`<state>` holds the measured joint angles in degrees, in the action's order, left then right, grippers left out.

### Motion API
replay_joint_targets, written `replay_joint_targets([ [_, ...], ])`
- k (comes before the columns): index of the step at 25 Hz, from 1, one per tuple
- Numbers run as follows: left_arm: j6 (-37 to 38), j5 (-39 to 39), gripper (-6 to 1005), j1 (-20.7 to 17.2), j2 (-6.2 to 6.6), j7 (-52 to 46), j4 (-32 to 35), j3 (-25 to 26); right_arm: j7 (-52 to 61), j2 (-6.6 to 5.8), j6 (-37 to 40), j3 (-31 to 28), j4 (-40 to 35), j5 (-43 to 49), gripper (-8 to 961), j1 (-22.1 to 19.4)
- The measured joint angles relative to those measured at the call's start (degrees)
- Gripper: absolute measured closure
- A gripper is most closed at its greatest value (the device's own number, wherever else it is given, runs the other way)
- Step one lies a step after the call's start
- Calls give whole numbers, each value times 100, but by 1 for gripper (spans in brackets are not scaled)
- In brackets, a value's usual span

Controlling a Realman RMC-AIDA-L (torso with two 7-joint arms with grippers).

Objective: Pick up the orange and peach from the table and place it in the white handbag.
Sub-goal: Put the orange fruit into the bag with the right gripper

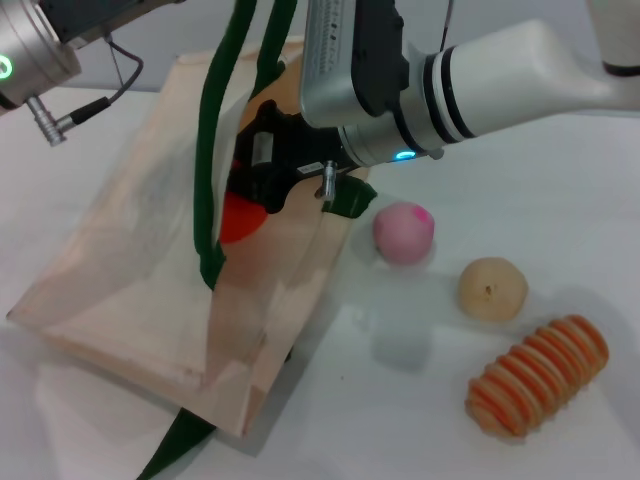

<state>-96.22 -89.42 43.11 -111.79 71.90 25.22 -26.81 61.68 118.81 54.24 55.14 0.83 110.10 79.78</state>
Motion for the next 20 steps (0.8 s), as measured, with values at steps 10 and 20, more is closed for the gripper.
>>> replay_joint_targets([
  [10,167,-7,877,-203,39,19,0,63,-1134,-44,44,-689,412,46,778,-65],
  [20,412,-70,877,-428,60,117,-11,61,-1142,-95,55,-824,404,25,550,-214],
])
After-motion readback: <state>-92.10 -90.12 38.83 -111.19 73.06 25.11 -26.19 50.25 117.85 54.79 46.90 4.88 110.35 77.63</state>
